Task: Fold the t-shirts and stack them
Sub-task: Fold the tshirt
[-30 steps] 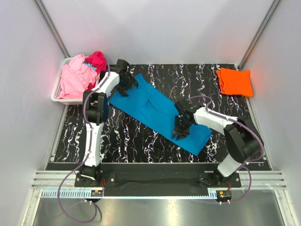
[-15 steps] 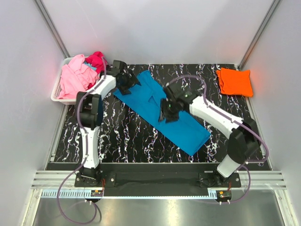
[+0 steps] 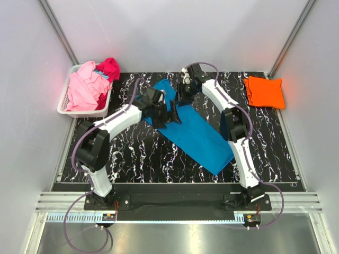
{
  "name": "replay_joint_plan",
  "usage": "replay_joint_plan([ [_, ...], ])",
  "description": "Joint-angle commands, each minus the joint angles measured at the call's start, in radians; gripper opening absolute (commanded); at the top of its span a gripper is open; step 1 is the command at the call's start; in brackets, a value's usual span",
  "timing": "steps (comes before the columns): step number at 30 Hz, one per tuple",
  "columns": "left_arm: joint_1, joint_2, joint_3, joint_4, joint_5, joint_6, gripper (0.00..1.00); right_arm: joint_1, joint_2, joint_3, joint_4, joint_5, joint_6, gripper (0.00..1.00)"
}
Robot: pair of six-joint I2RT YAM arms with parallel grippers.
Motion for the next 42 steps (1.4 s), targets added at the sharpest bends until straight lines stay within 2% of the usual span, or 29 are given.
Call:
replay_joint_plan([
  [1,-0.036,-0.031,-0.06,0.049,0.075,0.001,0.92,0.013,0.096,0.22,-0.027,-0.228,-0.095,0.46],
  [3,-0.074,-0.028,-0.102,0.088,0.127,-0.006,0.92,0.011,0.161,0.326,-0.032,-0.269,-0.105,0.44],
  [7,-0.137,0.012,-0.117,0.163,0.154,-0.009,0.92,0.011,0.221,0.401,-0.021,-0.309,-0.13,0.43],
  [11,-0.208,0.08,-0.105,0.327,0.262,-0.075,0.92,0.008,0.247,0.383,-0.012,-0.351,-0.171,0.43],
  [13,-0.237,0.112,-0.076,0.399,0.267,-0.121,0.92,0.008,0.261,0.372,-0.011,-0.346,-0.176,0.43],
  [21,-0.38,0.282,-0.007,0.462,0.222,-0.207,0.92,0.008,0.287,0.344,-0.001,-0.36,-0.205,0.43],
  [27,-0.415,0.27,-0.068,0.418,0.13,-0.218,0.92,-0.004,0.34,0.375,0.02,-0.331,-0.182,0.43],
  [32,-0.421,0.213,-0.132,0.218,-0.026,-0.173,0.92,-0.018,0.391,0.392,0.037,-0.224,-0.139,0.47],
  [42,-0.432,0.111,-0.306,0.149,-0.089,-0.167,0.92,-0.092,0.413,0.409,0.12,-0.096,-0.037,0.52],
])
